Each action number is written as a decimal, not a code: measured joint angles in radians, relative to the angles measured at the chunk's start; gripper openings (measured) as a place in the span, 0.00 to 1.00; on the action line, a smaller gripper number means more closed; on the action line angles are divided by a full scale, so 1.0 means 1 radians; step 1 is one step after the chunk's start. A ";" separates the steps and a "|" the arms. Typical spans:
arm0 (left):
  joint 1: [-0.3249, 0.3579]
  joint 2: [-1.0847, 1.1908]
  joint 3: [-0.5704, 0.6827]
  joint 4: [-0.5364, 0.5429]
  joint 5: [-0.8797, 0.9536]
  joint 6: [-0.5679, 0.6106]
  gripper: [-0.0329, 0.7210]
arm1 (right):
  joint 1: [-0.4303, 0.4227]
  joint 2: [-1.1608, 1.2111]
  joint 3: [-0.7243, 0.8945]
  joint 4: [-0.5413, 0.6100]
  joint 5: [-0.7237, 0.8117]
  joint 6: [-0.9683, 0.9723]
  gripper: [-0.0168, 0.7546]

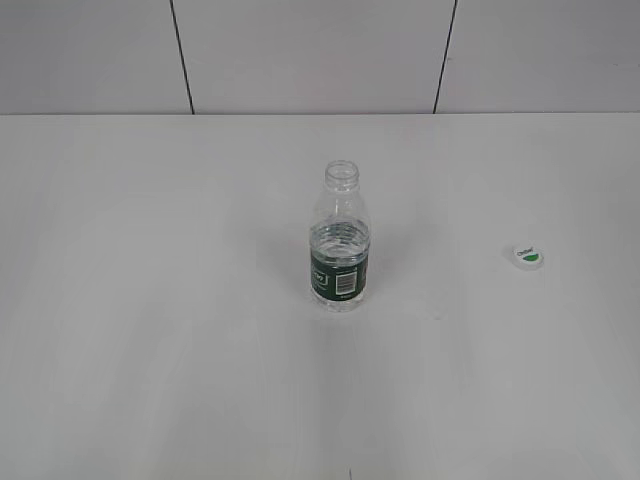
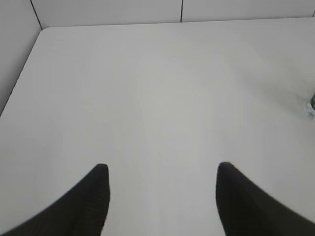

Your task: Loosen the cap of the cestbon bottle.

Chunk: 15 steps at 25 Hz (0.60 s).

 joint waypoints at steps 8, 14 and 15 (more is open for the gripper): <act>0.000 0.000 0.000 0.000 0.000 0.000 0.60 | 0.000 -0.171 0.147 0.001 -0.014 0.000 0.77; 0.000 0.000 0.000 0.000 0.000 0.000 0.59 | 0.000 -0.312 0.256 0.005 -0.022 0.000 0.77; 0.000 0.000 0.000 0.000 0.000 0.000 0.59 | 0.000 -0.334 0.265 0.007 -0.024 0.000 0.77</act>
